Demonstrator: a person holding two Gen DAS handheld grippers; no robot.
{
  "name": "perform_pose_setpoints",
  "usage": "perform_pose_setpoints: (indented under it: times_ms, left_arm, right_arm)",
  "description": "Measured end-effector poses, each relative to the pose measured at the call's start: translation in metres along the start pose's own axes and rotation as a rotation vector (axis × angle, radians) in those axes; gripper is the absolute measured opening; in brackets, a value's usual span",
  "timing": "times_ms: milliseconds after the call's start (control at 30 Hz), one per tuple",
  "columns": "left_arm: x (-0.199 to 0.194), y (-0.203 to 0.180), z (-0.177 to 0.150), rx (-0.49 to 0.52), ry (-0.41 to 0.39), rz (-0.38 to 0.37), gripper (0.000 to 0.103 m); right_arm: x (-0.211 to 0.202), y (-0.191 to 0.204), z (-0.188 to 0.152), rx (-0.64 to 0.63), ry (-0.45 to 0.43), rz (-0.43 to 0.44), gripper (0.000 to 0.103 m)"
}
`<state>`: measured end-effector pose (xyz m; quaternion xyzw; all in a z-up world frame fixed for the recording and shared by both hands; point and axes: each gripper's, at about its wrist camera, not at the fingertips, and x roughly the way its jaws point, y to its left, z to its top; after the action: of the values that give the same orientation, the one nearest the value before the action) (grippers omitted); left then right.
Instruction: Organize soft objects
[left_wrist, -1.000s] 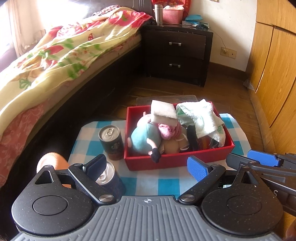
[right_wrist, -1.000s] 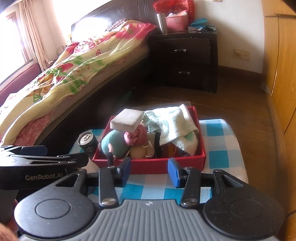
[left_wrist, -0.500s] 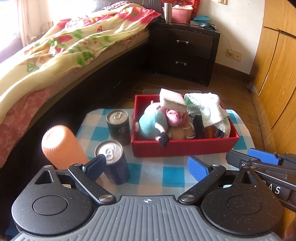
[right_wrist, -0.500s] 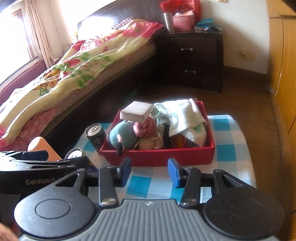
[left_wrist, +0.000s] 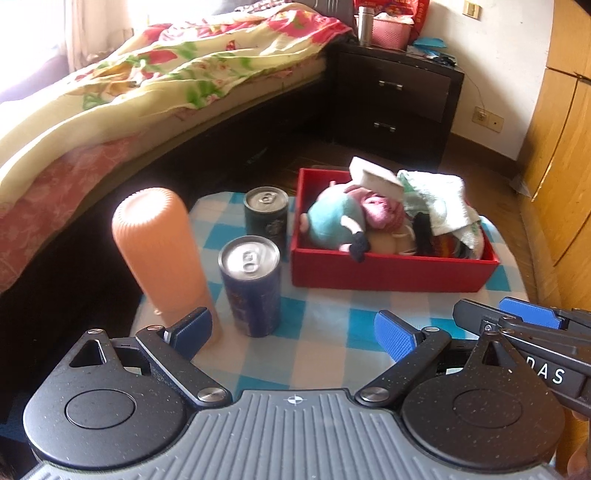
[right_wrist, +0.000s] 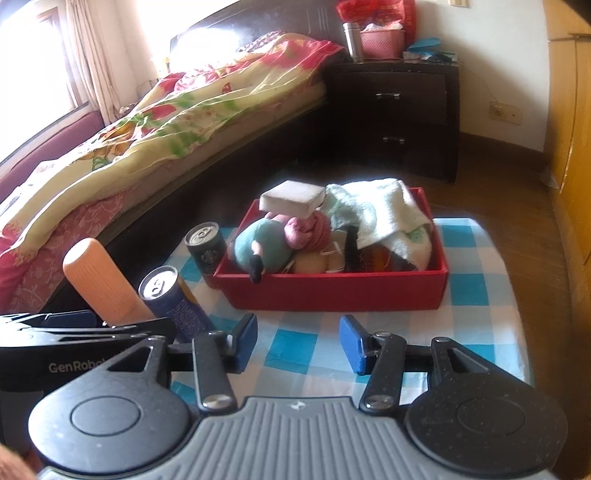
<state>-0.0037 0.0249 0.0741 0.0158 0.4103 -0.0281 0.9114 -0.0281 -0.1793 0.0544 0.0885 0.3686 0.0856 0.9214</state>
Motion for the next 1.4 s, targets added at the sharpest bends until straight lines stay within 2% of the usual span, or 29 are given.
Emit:
perform_pose_setpoints:
  times_ms: [733,1400]
  left_arm:
    - [0.013,0.003,-0.004,-0.018,0.003,-0.041,0.092]
    - [0.016,0.002,-0.006,-0.017,0.001,-0.039,0.092]
  right_arm:
    - [0.015,0.0,-0.004,-0.026,0.015,-0.026,0.028]
    - [0.018,-0.004,-0.006,-0.02,0.022,-0.02,0.029]
